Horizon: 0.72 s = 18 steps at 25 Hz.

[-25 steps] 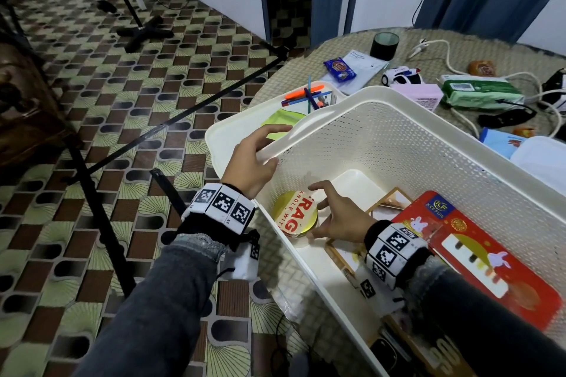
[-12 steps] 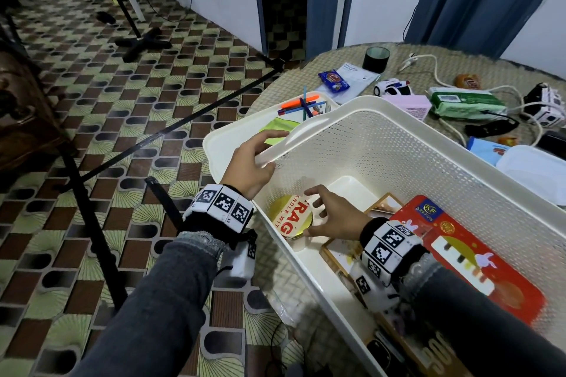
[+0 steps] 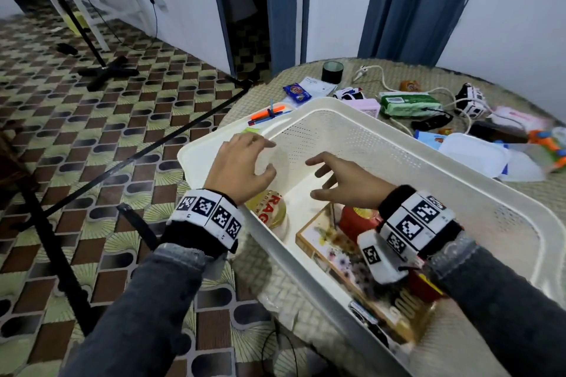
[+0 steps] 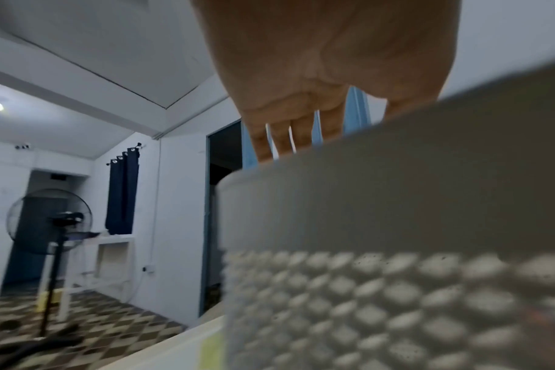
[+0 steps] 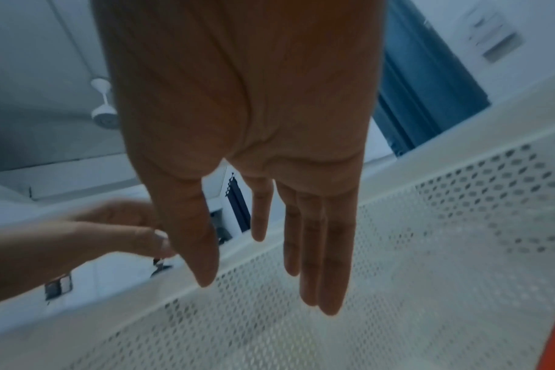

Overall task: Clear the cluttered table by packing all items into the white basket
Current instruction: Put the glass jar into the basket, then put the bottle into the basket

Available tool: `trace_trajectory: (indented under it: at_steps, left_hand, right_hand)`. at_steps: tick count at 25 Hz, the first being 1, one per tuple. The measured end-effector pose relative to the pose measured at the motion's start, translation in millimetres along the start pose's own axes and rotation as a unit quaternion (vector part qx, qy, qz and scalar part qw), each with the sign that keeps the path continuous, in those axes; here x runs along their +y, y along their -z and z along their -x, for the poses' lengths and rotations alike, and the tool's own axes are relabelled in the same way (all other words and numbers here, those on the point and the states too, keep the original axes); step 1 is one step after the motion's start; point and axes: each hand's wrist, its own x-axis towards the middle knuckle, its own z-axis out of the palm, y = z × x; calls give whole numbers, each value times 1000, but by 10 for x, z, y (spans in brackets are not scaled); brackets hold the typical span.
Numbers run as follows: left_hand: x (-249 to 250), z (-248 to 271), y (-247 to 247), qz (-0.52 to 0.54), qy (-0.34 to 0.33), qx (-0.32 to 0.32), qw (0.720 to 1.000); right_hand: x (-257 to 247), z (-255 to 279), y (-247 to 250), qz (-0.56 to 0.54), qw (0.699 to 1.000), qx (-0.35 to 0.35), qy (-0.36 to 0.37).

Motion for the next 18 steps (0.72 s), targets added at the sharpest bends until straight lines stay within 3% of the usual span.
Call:
trace_trajectory:
  at_steps: [5,11,18]
  left_hand:
    - [596,185,113,65,-50,-13,997]
    - [1368,284,170,156,-97,-21,983]
    - [2830,493,-79,216,-158,-42,963]
  right_hand:
    - [3,583,562,2,996,89,-12]
    - [376,1447,1103,-53,983,177,-22]
    - [1394,2536,1262,-90,963,252,-36]
